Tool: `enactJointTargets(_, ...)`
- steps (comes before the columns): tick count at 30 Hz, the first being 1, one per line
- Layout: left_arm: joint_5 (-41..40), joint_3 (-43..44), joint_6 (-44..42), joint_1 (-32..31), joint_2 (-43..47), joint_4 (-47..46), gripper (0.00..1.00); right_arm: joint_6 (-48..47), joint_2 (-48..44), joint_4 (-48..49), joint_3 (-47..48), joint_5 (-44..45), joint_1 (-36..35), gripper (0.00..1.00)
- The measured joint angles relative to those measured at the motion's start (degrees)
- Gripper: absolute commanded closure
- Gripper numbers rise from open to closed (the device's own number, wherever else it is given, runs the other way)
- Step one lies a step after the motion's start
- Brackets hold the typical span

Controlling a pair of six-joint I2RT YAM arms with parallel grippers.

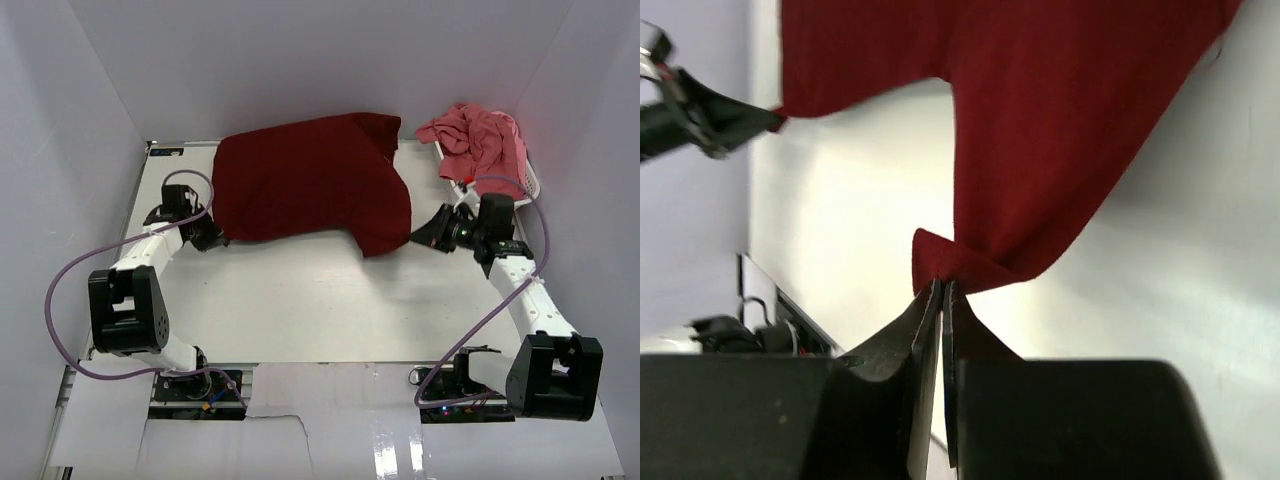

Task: Fold and stack the t-shirts
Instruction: Flatten out the tshirt, then fold the flattened tshirt in 1/3 of the way

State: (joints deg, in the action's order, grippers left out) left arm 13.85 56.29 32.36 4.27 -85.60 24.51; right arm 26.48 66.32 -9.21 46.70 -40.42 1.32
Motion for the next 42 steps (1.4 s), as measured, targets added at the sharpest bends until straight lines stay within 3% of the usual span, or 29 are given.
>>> enactJointTargets(4,1.3,-3.7,-0.2,0.9,-1.5,6.5,1.00,-2.3,-6.1,-11.1,-7.2,5.4,-2.8,0.92)
enactJointTargets(9,0.4,-4.2,-1.1,2.4,8.0,12.1,1.00,-4.6,-17.7,-18.1,-5.8,8.5,-3.0,0.92)
enactJointTargets(16,-1.9,-3.8,-1.1,3.1,17.3,18.5,1.00,-6.2,-20.2,-24.8,-11.2,10.1,-3.3,0.92)
enactJointTargets(21,-1.0,-8.8,-0.3,3.1,17.0,20.3,1.00,-6.2,-21.6,-28.3,-16.3,10.6,-3.7,0.92)
enactJointTargets(27,-1.1,-10.4,0.5,3.1,16.6,21.9,1.00,-6.2,-20.8,-28.4,-15.1,11.6,-3.7,0.92)
enactJointTargets(42,-3.5,0.5,-0.2,3.1,3.7,17.6,1.00,-7.9,-10.6,-26.4,-5.1,15.2,-3.7,0.92)
